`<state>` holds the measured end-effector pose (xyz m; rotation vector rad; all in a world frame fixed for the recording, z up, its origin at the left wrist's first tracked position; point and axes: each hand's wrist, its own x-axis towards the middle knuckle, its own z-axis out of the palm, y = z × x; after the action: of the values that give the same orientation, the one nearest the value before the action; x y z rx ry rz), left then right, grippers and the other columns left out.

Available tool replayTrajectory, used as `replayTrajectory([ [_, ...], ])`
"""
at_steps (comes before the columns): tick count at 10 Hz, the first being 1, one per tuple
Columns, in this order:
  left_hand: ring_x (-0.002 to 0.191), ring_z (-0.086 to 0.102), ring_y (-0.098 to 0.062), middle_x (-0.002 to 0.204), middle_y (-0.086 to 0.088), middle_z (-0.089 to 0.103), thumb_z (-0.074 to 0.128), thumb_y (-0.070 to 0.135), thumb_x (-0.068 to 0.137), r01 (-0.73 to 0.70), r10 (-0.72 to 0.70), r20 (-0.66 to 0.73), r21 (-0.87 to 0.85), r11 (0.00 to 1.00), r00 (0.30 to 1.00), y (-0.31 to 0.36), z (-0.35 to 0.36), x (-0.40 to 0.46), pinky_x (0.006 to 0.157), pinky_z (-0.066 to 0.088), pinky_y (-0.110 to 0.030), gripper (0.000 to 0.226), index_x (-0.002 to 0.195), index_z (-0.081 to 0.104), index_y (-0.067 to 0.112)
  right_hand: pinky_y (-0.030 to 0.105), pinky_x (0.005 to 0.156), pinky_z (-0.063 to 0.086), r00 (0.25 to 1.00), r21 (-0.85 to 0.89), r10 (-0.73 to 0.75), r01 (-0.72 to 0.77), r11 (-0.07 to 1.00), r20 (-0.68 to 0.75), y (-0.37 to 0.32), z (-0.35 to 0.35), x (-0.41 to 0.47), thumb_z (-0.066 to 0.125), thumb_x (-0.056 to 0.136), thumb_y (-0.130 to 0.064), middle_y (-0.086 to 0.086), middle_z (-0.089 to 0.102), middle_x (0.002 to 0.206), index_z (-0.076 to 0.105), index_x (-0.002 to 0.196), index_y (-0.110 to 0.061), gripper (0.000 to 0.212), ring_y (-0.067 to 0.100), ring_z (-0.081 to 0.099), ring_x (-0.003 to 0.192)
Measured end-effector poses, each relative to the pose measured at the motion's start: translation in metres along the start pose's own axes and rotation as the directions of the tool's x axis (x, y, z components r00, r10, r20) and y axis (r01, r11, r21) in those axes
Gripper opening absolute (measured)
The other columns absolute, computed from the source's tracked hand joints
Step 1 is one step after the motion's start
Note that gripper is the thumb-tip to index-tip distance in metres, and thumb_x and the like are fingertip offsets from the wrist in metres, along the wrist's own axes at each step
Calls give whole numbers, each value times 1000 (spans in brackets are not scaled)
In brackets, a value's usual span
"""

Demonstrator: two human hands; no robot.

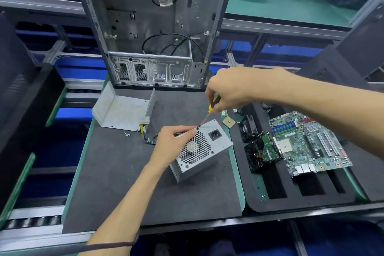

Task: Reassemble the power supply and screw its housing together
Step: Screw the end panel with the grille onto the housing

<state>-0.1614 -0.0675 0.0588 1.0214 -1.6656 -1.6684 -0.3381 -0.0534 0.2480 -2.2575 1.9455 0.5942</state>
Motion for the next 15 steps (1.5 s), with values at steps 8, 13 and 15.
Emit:
replayTrajectory([
  [8,84,74,-1,86,16,78,74,20,91,-10,10,7,2,1000,1000,0,0,1,69,51,-10,13,101,81,23,23,49,33,999,21,1,-1,1000,37,-5,-6,-1,71,90,-41,-18,54,65,75,97,-30,14,15,57,74],
  [13,86,74,0,88,15,78,73,21,92,10,-10,-9,1,1000,1000,1,0,0,69,50,-9,14,104,81,20,27,52,29,991,-265,-131,118,957,-31,-16,-5,-6,60,93,-28,-7,42,70,68,99,-26,11,28,52,71],
  [15,84,73,2,85,17,78,73,22,92,21,-21,-32,5,1000,999,0,2,-1,67,49,-8,16,105,81,19,36,60,37,945,-501,-321,305,810,57,-27,-11,-4,46,97,-21,3,47,71,51,89,-13,12,33,48,72],
])
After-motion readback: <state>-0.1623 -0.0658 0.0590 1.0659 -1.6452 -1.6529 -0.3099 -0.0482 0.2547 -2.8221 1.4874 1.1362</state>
